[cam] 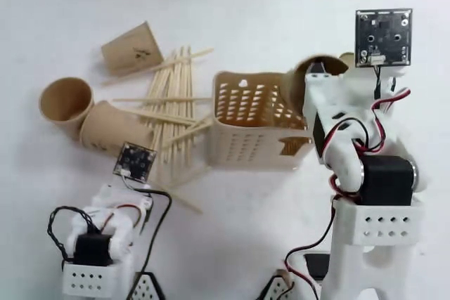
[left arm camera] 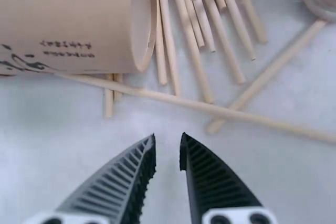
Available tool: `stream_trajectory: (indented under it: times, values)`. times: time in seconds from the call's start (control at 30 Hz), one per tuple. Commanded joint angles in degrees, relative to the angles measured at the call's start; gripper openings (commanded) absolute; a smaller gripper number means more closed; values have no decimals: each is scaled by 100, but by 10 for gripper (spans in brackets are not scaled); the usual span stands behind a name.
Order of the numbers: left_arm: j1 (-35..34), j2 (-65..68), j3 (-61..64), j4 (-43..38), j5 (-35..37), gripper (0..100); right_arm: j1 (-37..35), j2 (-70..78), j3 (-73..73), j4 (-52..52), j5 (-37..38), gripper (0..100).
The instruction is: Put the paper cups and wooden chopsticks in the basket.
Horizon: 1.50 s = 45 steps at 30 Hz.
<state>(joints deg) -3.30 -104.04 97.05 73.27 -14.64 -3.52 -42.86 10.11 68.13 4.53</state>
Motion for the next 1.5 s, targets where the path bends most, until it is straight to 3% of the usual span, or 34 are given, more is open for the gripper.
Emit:
stream_trajectory:
  times: [0.0,0.17,0.53,0.7,0.93,1.27,1.47]
  values:
    - [-31,-31,0,26,-18,95,-40,-163,53,-418,-9,309]
    - [-31,-31,0,26,-18,95,-4,-470,114,171,0,309]
    - [-31,-31,0,26,-18,95,4,-822,264,-119,9,309]
    - [-31,-31,0,26,-18,95,-75,-1244,527,479,1108,309]
    - [-31,-31,0,26,-18,95,-48,-1490,1512,-435,1776,309]
    - [-31,-31,0,26,-18,95,-75,-1191,1899,-1938,1767,309]
    - [-31,-31,0,26,-18,95,-163,-945,1943,-2026,1785,309]
